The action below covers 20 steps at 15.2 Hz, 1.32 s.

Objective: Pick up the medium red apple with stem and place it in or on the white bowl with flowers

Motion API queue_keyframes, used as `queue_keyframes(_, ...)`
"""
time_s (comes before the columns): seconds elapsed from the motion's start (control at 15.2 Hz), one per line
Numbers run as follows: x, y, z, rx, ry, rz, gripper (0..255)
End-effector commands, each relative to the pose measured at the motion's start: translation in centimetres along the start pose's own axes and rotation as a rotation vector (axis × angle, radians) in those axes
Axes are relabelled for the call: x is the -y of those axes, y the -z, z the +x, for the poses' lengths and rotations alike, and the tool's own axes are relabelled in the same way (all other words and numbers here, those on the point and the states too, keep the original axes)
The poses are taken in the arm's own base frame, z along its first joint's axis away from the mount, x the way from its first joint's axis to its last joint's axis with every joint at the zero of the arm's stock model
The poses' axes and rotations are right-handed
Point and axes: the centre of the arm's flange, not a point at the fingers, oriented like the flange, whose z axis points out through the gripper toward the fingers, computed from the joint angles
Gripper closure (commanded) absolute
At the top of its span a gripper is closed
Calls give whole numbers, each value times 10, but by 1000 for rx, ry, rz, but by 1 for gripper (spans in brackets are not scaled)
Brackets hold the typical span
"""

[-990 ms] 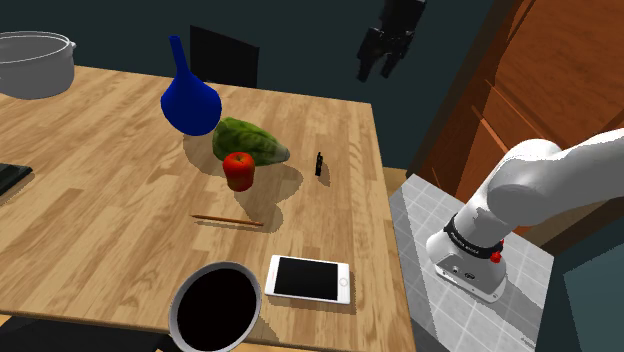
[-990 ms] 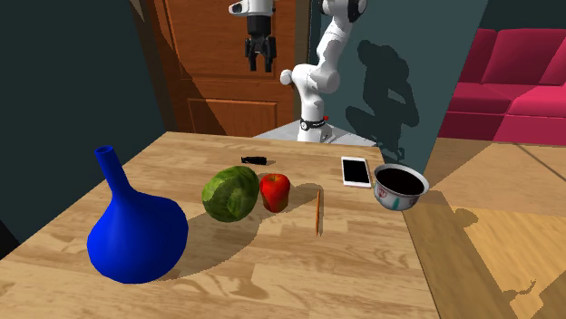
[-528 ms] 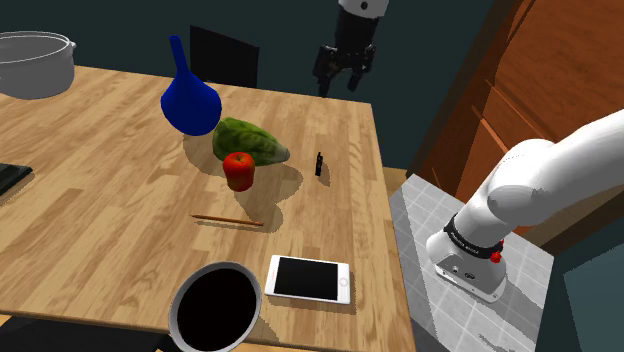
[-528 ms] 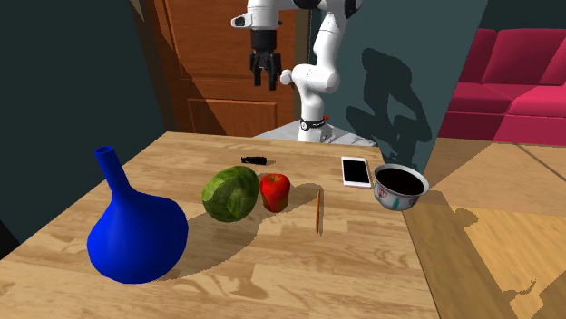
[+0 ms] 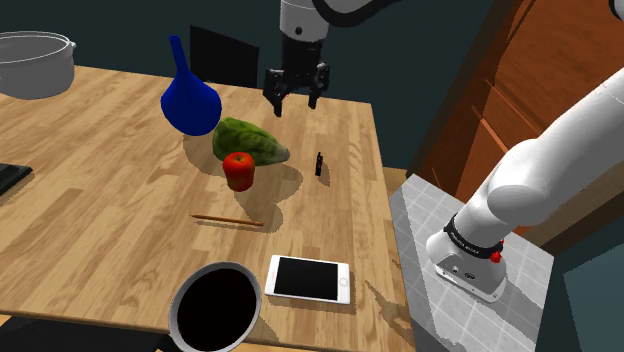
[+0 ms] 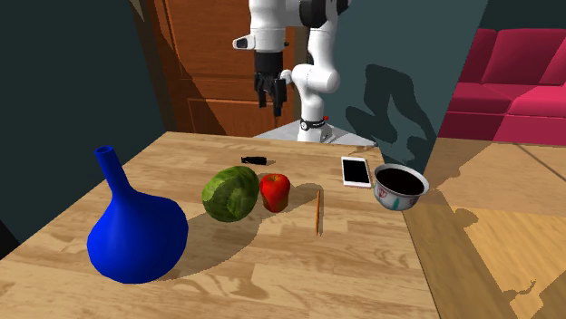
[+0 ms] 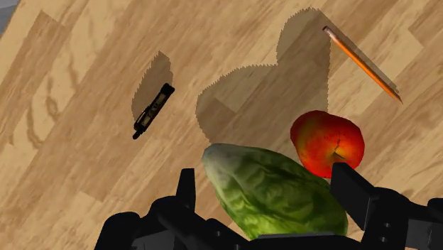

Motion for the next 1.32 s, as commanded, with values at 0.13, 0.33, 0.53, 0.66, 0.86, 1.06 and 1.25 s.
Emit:
queue_keyframes(0.13, 47, -26, 16, 16, -38, -24, 0)
queue_keyframes(0.33, 82, -45, 31, 28, -64, -42, 0)
queue_keyframes(0.53, 115, -66, 47, 40, -90, -60, 0)
queue_keyframes(0.66, 137, -80, 58, 48, -108, -72, 0)
queue_keyframes(0.86, 142, -94, 60, 49, -112, -75, 0)
queue_keyframes(1.06, 141, -110, 59, 49, -112, -75, 0)
queue_keyframes(1.25, 140, -123, 58, 49, -112, -75, 0)
